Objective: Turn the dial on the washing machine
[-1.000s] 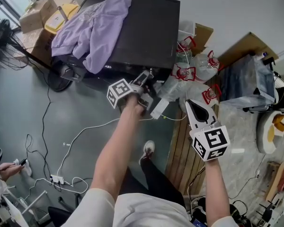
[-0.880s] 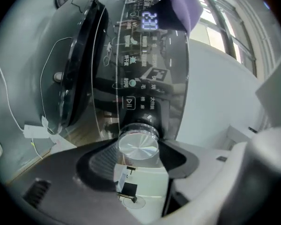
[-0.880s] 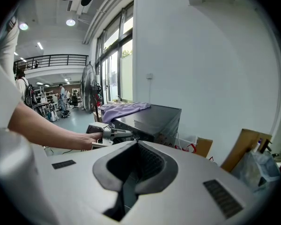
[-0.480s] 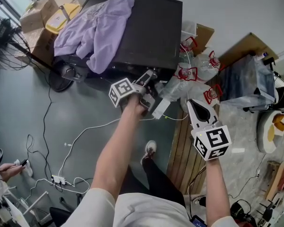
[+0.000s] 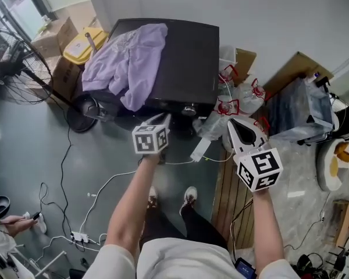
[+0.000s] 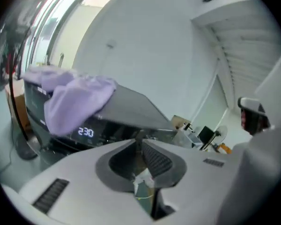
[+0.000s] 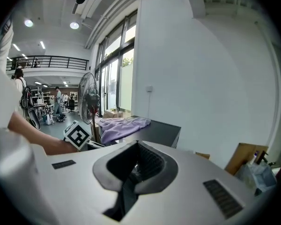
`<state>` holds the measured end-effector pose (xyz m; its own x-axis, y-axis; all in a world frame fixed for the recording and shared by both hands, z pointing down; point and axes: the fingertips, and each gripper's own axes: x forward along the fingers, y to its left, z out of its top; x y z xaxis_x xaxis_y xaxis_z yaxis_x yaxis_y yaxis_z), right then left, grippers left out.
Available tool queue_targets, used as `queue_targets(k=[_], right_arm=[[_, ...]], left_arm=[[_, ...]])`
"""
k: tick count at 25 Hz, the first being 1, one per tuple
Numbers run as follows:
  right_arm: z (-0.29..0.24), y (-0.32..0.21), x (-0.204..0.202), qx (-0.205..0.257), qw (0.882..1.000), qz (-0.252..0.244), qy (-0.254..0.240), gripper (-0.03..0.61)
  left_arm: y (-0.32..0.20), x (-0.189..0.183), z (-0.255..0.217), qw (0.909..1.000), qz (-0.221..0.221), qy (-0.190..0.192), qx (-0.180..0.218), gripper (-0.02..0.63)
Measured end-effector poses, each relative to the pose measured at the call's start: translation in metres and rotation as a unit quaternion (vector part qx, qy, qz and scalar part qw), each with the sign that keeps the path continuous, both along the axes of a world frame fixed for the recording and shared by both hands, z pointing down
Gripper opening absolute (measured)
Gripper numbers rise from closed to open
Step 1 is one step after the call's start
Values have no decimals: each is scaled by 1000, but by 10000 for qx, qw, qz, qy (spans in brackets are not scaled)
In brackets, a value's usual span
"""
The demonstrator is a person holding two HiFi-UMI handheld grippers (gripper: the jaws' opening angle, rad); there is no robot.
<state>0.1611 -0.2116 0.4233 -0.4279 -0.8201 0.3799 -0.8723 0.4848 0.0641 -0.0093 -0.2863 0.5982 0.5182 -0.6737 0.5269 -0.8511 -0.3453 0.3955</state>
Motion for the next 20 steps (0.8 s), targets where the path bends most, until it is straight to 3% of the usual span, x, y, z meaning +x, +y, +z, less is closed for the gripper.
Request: queue_targets(k=[3, 6, 11, 20], right_arm=[[-26, -5, -7, 167, 9998, 66, 95, 14], [-54, -10, -15, 389, 9990, 120, 198, 14], [-105, -18, -39, 893, 9955, 64, 312, 14], [-176, -18, -66, 1570, 9865, -107, 454, 14]], left_arm=[[-2, -27, -53, 9950, 246, -620, 739, 22], [-2, -48, -110, 9824, 469, -1081, 1447, 15], [-2, -81, -201, 9588, 465, -1444, 2401, 14], [24, -104, -334, 9049, 469, -1762, 3846, 14]])
